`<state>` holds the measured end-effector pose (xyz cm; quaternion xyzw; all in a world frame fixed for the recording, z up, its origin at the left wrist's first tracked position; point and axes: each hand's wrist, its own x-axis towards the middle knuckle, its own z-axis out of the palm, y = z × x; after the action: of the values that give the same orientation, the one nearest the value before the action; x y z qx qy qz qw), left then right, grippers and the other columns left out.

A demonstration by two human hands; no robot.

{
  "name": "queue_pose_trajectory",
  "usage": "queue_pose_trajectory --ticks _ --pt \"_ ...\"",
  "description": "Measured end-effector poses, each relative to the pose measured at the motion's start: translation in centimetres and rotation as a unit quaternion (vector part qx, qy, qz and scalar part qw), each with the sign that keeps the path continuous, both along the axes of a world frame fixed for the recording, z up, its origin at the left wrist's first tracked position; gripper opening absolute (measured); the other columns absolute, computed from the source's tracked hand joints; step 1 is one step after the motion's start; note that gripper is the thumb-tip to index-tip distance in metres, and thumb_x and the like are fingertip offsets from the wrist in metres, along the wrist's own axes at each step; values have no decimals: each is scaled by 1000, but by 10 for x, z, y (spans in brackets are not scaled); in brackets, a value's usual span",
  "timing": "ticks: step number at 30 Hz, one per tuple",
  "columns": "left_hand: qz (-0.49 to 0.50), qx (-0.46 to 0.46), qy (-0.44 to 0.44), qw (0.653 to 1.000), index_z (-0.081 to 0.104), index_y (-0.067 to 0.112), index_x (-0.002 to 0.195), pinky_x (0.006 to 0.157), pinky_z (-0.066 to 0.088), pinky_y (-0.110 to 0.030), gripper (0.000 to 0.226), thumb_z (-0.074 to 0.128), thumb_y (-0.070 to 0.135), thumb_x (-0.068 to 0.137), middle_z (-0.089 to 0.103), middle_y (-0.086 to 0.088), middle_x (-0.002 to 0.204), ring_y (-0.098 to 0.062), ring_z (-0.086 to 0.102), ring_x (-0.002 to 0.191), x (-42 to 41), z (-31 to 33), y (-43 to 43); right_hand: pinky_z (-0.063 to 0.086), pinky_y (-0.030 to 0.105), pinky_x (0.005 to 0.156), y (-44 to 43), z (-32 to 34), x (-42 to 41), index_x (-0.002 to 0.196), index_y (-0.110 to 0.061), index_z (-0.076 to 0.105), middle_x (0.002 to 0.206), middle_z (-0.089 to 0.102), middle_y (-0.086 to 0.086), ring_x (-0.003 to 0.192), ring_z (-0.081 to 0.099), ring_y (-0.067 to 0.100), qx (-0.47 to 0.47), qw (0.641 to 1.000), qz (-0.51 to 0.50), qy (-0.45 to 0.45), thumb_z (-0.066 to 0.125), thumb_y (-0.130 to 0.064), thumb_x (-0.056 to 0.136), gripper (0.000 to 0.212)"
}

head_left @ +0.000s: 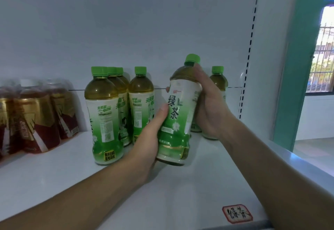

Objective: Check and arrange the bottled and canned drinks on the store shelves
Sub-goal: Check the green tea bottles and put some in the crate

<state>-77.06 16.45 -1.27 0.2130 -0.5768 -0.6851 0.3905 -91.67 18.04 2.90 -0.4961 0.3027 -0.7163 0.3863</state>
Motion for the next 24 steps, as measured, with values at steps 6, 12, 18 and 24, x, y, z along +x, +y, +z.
queue_pose_trajectory --ticks 6,12,18,24 --pt "-40 -14 -16 999 73 24 114 85 58 -41 56 49 64 83 77 -9 104 -24 74 91 -3 -3 0 57 39 79 3 2 0 116 -10 64 95 72 4 84 69 18 -29 999 -39 12 76 -43 82 49" --pt "32 -73 -25 996 80 34 85 87 58 -46 43 46 59 92 78 -3 86 -20 74 81 -6 -4 -3 56 38 83 3 -1 2 122 -15 62 95 72 0 89 70 15 5 999 -11 45 68 -43 87 45" --pt "-48 24 -5 999 74 15 112 63 57 -35 66 49 67 80 75 -15 93 -29 73 77 2 -2 -7 57 41 88 2 -1 1 113 -13 65 99 75 3 94 72 20 -17 999 -15 40 71 -34 87 34" --pt "29 -42 3 999 70 30 117 90 56 -45 41 50 57 92 77 1 104 -19 74 95 -4 -1 -7 58 42 88 0 0 2 133 -13 53 111 73 6 101 72 23 -38 996 -77 19 78 -33 75 66"
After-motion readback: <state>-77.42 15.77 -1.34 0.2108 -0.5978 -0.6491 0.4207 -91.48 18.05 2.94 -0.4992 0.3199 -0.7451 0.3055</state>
